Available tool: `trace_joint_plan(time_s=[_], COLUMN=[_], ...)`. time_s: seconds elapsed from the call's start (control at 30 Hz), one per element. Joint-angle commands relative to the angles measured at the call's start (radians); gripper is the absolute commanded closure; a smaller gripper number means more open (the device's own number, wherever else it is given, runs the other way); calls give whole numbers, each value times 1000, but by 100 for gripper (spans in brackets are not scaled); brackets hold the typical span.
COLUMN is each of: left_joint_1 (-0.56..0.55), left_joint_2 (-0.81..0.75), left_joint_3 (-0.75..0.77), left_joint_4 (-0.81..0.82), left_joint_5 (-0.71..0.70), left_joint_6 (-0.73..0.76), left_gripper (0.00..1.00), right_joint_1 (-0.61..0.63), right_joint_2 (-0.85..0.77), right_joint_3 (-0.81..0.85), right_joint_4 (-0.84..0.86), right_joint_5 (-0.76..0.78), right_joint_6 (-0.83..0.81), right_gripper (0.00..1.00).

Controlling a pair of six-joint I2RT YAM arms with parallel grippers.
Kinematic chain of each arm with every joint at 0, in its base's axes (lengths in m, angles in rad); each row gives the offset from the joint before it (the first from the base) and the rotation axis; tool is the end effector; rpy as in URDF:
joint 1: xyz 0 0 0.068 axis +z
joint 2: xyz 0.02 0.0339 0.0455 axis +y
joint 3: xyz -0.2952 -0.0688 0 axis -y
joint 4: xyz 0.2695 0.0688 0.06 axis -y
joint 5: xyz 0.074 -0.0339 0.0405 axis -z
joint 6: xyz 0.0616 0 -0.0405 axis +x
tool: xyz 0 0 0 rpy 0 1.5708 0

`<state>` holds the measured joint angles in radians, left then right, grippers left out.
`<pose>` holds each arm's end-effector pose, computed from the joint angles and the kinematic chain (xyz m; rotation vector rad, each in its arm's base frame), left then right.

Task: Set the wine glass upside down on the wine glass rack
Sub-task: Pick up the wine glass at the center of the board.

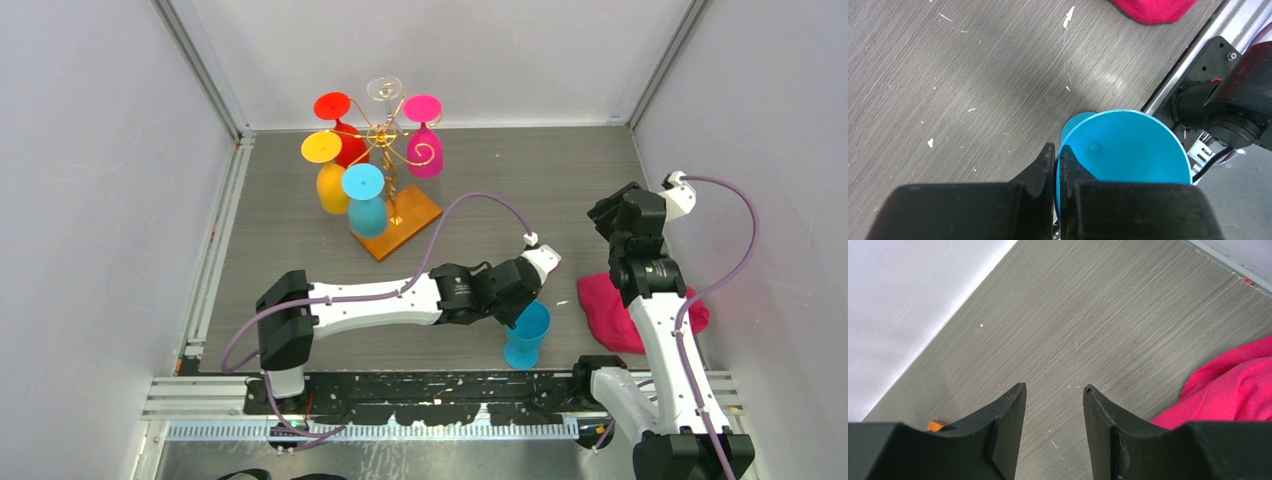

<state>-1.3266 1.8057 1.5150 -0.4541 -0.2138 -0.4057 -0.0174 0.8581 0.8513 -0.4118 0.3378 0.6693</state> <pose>0.1246 -0.4459 0.2899 0.9567 2.1805 -0.6287 0.2172 -0.0242 0.3413 0.8614 1.7667 0.0908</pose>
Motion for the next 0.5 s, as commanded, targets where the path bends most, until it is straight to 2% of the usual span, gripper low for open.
trace_joint_plan(time_s=[0.0,0.3,0.47], left_joint_1=[-4,-3,5], left_joint_2=[-73,-283,-427], left_joint_3=[-31,-211,-334], left_joint_4=[13,129,239], left_joint_5=[-47,-176,-264], left_joint_6=[-25,-86,-97], left_gripper=[99,99,99], right_joint_1=[-5,-5,-6], right_joint_2=[-33,-61,-21], right_joint_3=[5,3,21], right_joint_4=[36,34,42], right_joint_5=[18,-3,-89], right_joint_6=[10,15,18], right_gripper=[48,48,46])
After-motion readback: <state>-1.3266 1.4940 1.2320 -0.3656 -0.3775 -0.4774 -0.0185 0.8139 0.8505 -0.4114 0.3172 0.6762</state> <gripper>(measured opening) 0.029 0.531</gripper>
